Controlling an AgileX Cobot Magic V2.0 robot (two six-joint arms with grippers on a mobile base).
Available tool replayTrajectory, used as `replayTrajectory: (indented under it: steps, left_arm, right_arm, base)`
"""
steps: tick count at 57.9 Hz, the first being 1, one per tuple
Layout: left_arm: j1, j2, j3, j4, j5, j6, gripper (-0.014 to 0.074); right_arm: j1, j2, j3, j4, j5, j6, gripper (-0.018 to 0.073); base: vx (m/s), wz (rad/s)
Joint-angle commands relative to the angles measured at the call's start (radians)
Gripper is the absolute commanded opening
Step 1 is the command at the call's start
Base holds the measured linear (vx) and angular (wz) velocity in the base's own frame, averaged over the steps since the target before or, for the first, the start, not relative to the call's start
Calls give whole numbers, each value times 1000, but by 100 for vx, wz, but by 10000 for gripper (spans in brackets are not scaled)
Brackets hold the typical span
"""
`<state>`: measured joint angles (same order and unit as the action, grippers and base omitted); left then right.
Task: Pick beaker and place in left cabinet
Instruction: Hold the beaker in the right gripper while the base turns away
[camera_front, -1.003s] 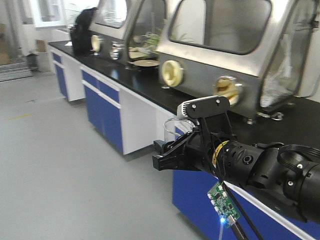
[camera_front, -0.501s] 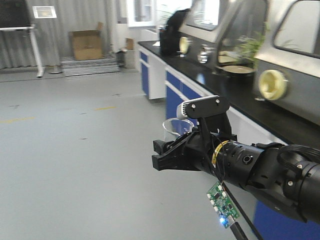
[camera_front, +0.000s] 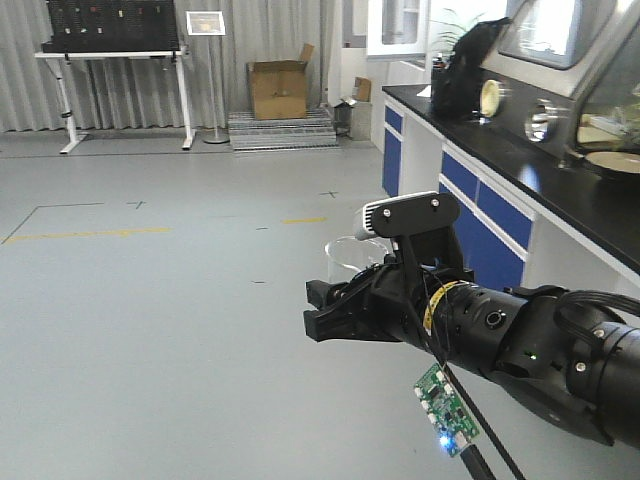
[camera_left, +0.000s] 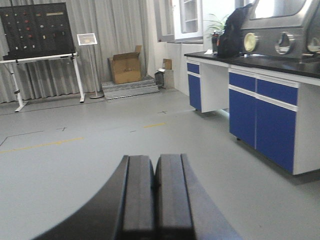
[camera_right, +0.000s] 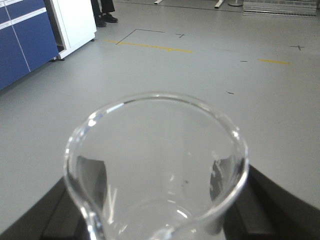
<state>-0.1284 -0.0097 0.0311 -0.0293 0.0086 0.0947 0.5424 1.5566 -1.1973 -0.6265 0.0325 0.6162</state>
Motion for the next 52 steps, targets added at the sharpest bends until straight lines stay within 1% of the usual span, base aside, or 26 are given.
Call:
replayTrajectory:
  steps: [1,27,52]
  left_arm:
    - [-1,-18,16,-7,-83,-3,1]
    - [-1,-18,16,-7,-83,-3,1]
    - [-1,-18,16,-7,-83,-3,1]
  right_arm:
    - [-2,-39,-37,-5,-68,0,-9]
    - [-2,-39,-37,-5,-69,0,-9]
    - [-2,-39,-37,-5,-69,0,-9]
  base:
    - [35,22]
    - [41,13]
    - [52,9]
